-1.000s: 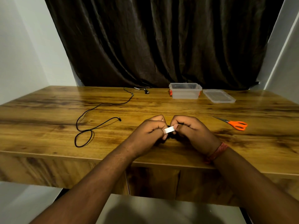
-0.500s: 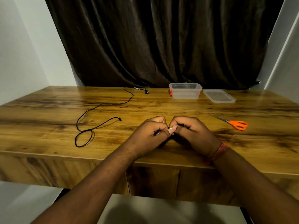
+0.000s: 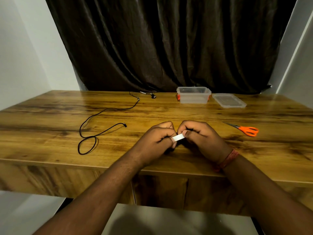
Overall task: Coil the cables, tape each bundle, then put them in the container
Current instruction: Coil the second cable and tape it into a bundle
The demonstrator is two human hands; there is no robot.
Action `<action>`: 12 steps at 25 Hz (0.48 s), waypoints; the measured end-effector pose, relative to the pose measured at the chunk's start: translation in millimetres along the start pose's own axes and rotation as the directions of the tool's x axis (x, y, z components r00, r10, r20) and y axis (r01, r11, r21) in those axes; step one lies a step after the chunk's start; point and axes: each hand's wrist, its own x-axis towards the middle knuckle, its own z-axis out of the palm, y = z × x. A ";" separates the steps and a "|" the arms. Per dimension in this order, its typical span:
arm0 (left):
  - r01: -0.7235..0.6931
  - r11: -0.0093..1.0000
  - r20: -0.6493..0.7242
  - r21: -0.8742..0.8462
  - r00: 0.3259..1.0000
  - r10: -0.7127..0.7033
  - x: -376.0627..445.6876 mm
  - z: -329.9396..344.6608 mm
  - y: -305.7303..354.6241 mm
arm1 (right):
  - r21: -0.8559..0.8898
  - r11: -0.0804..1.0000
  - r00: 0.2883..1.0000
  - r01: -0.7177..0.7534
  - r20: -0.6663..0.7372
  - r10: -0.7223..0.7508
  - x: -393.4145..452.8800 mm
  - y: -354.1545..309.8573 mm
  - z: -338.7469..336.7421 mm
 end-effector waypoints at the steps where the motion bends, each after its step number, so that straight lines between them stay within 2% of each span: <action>1: -0.001 1.000 -0.005 0.014 1.000 0.001 0.0 0.8 -0.5 | -0.003 1.000 1.000 0.002 0.004 -0.002 0.0 0.2 0.3; 9: 0.001 0.998 0.008 0.061 1.000 -0.002 1.8 -0.2 -1.9 | -0.069 0.998 1.000 0.005 0.001 -0.005 1.0 4.0 -1.5; 12: -0.010 0.995 0.012 0.103 1.000 0.009 1.3 1.5 -1.1 | -0.172 0.984 0.999 0.048 -0.002 -0.049 1.5 3.0 -2.4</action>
